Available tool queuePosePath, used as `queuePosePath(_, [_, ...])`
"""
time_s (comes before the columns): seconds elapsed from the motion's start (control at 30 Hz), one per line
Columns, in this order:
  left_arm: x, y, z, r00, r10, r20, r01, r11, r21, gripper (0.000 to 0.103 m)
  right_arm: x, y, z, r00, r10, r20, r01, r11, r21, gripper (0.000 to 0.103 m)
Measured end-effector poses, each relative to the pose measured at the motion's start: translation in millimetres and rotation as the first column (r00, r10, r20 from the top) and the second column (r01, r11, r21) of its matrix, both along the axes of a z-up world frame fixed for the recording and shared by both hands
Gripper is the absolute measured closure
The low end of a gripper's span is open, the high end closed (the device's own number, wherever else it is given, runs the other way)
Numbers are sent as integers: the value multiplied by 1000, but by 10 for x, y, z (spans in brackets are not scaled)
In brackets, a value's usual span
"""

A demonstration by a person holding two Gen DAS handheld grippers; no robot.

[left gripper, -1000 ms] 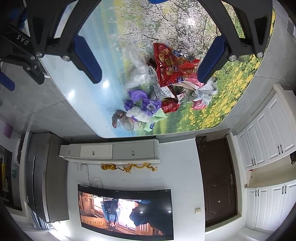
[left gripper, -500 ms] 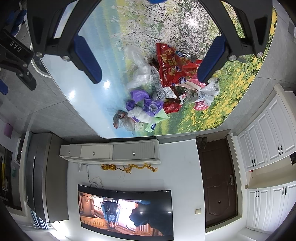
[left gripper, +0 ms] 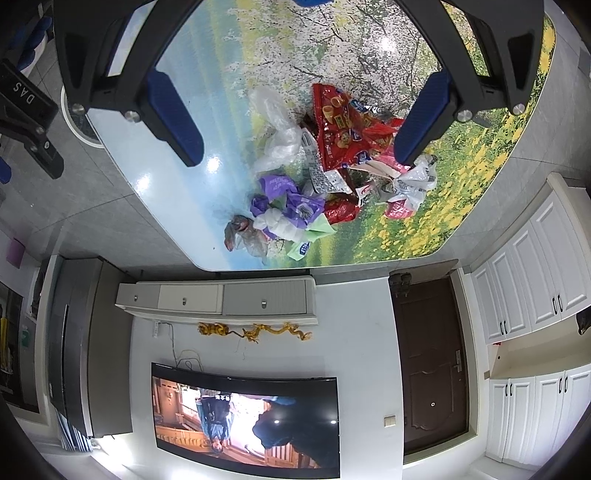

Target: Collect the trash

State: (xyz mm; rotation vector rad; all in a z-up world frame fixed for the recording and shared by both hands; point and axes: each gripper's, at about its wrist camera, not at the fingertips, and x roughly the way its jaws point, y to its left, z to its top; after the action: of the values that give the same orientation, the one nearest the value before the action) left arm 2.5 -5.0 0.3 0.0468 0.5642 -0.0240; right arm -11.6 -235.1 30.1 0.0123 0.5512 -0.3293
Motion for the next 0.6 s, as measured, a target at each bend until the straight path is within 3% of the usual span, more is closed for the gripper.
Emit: queuePosePath(0.6, [-11,-18,-3,1000,1,-7,-1,1000,-9,0,-21,-11,17,1000,-2,5,2,1000,6,0])
